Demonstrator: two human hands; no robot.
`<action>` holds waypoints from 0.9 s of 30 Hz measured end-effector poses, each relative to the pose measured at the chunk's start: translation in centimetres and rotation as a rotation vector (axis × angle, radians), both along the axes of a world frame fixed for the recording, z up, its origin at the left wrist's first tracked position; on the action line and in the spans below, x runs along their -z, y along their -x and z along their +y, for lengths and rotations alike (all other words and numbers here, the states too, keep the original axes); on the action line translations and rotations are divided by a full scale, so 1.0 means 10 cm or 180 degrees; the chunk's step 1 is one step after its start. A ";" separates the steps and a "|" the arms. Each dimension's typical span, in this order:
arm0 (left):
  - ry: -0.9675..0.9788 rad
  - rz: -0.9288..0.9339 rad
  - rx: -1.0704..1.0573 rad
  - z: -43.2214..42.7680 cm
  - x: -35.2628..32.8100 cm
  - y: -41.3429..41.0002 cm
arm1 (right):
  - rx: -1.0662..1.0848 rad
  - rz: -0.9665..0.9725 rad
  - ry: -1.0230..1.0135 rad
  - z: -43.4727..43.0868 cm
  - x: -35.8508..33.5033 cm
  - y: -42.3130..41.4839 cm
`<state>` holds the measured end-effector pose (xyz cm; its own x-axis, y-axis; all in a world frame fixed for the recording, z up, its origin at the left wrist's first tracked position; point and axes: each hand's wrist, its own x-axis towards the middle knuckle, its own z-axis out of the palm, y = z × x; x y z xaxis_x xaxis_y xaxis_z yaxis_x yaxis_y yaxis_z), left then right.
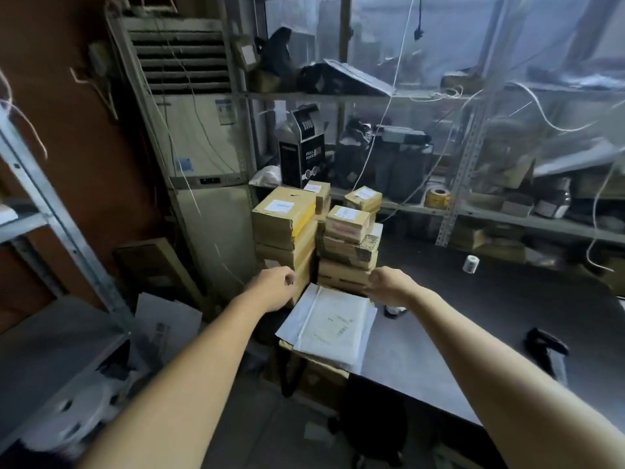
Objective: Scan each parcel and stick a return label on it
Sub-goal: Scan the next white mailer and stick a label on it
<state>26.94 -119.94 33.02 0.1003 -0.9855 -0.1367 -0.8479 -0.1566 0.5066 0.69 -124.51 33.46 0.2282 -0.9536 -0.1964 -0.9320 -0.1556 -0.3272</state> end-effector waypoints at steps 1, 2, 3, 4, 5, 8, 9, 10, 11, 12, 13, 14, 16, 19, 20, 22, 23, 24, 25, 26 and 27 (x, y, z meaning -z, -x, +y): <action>-0.0053 -0.0014 -0.0015 -0.05 0.07 0.07 | 0.0043 -0.0012 -0.0044 -0.07 0.07 0.08; -0.0116 -0.0039 -0.0032 -0.11 0.14 0.13 | 0.0106 -0.0044 -0.0094 -0.13 0.14 0.15; -0.0181 -0.0062 -0.0054 -0.16 0.22 0.18 | 0.0152 -0.0087 -0.0126 -0.20 0.21 0.20; -0.0235 -0.0075 -0.0082 -0.22 0.29 0.22 | 0.0168 -0.0116 -0.0151 -0.27 0.29 0.23; -0.0279 -0.0079 -0.0112 -0.27 0.37 0.24 | 0.0144 -0.0122 -0.0149 -0.34 0.38 0.25; -0.0364 -0.0114 -0.0162 -0.46 0.65 0.24 | 0.0055 -0.0041 -0.0226 -0.57 0.71 0.24; -0.0391 -0.0143 -0.0158 -0.54 0.76 0.22 | 0.0060 -0.0021 -0.0276 -0.64 0.83 0.23; -0.0432 -0.0201 -0.0135 -0.62 0.88 0.20 | 0.0073 0.0018 -0.0333 -0.72 0.95 0.21; -0.0486 -0.0278 -0.0096 -0.70 0.99 0.18 | 0.0081 0.0052 -0.0386 -0.81 1.06 0.18; -0.0534 -0.0340 -0.0048 -0.80 1.12 0.17 | 0.0098 0.0060 -0.0438 -0.90 1.18 0.16; -0.0578 -0.0365 -0.0010 -0.90 1.25 0.16 | 0.0130 0.0056 -0.0495 -0.99 1.29 0.14; -0.0618 -0.0352 0.0005 -1.00 1.38 0.15 | 0.0176 0.0064 -0.0556 -1.07 1.39 0.12; -0.0656 -0.0284 0.0009 -1.21 1.63 0.15 | 0.0278 0.0120 -0.0629 -1.23 1.58 0.08; -0.0744 -0.0164 0.0013 -1.45 1.97 0.16 | 0.0388 0.0262 -0.0748 -1.47 1.85 0.01; -0.0795 -0.0142 0.0026 -1.51 2.08 0.17 | 0.0399 0.0327 -0.0775 -1.53 1.94 -0.01; -0.0896 -0.0068 0.0031 -1.61 2.26 0.19 | 0.0449 0.0406 -0.0812 -1.61 2.10 -0.07; -0.0942 -0.0011 0.0010 -1.65 2.35 0.20 | 0.0498 0.0431 -0.0838 -1.64 2.17 -0.09; -0.0994 0.0023 -0.0008 -1.68 2.42 0.21 | 0.0554 0.0449 -0.0878 -1.66 2.24 -0.11; -0.1059 0.0020 -0.0010 -1.70 2.48 0.22 | 0.0616 0.0457 -0.0929 -1.68 2.30 -0.13; -0.1135 -0.0006 -0.0009 -1.72 2.53 0.23 | 0.0681 0.0441 -0.0981 -1.70 2.35 -0.15; -0.1195 -0.0033 -0.0023 -1.74 2.57 0.23 | 0.0742 0.0407 -0.1026 -1.71 2.39 -0.16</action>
<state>24.63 -137.36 7.35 0.1105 -0.8661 -0.4875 -0.8508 -0.3359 0.4040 2.29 -141.60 9.53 -0.0321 -0.8619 -0.5061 -0.9665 0.1559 -0.2040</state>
